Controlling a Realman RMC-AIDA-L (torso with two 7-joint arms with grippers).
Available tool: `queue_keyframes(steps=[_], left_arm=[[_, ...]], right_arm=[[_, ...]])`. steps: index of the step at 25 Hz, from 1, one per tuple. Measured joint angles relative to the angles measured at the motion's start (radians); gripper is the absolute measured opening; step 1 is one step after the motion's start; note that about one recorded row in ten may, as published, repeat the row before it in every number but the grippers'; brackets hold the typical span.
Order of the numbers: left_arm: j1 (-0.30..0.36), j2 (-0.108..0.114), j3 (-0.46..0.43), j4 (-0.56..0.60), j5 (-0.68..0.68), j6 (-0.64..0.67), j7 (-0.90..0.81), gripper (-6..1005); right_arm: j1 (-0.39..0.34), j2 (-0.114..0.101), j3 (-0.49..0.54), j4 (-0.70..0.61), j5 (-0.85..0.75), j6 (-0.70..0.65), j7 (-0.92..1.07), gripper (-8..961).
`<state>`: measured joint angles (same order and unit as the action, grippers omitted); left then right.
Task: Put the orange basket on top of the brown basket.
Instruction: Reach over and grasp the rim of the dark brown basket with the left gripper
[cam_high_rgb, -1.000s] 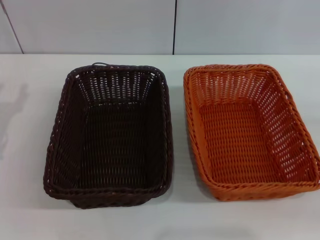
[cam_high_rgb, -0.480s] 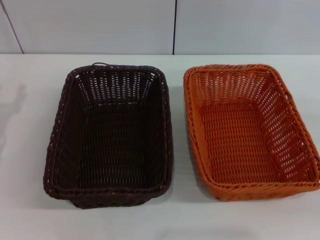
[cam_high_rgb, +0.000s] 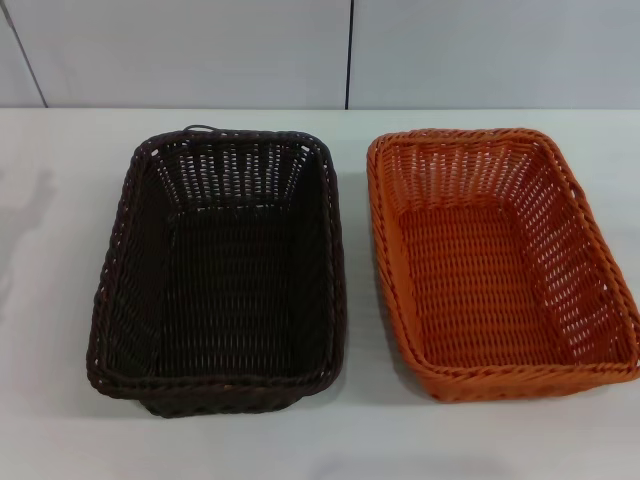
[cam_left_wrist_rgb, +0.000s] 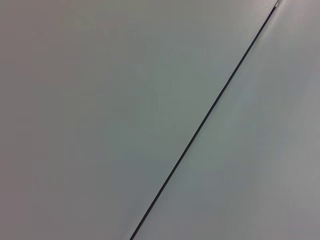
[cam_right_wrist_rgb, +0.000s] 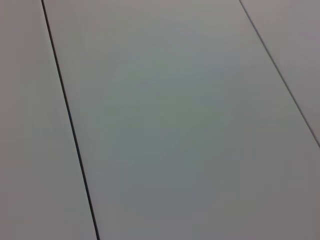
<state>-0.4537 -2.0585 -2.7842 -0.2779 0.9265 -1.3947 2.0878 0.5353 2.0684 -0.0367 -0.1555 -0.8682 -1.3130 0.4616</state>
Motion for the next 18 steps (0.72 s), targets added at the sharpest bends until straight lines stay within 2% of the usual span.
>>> queue_keyframes(steps=[11,12,13,14,15,16,17,18], left_arm=[[-0.002,0.003,0.047,-0.013,0.0,0.005,-0.005,848],[0.004,0.007,0.179,-0.107,0.0,0.085,-0.052,848],[0.014,0.009,0.265,-0.188,0.004,0.196,-0.142,847],[0.014,0.009,0.265,-0.188,0.004,0.196,-0.142,847],[0.031,0.025,0.385,-0.305,0.038,0.316,-0.263,847],[0.031,0.025,0.385,-0.305,0.038,0.316,-0.263,846],[0.04,0.067,0.499,-0.411,0.138,0.422,-0.434,846],[0.041,0.089,0.54,-0.447,0.197,0.449,-0.519,846]], right_arm=[[-0.005,0.001,0.0,0.001,0.0,0.0,0.011,699],[-0.005,0.002,0.0,0.003,0.0,0.0,0.011,699],[-0.006,0.002,0.0,0.006,0.0,0.0,0.011,698],[-0.006,0.002,0.0,0.006,0.0,0.0,0.011,698],[-0.006,0.002,0.002,0.008,0.0,0.0,0.011,698],[-0.007,0.002,0.005,0.008,0.0,0.0,0.011,697],[-0.008,0.002,0.008,0.008,0.0,0.0,0.011,697],[-0.012,0.002,0.018,0.008,0.0,0.001,0.011,697]])
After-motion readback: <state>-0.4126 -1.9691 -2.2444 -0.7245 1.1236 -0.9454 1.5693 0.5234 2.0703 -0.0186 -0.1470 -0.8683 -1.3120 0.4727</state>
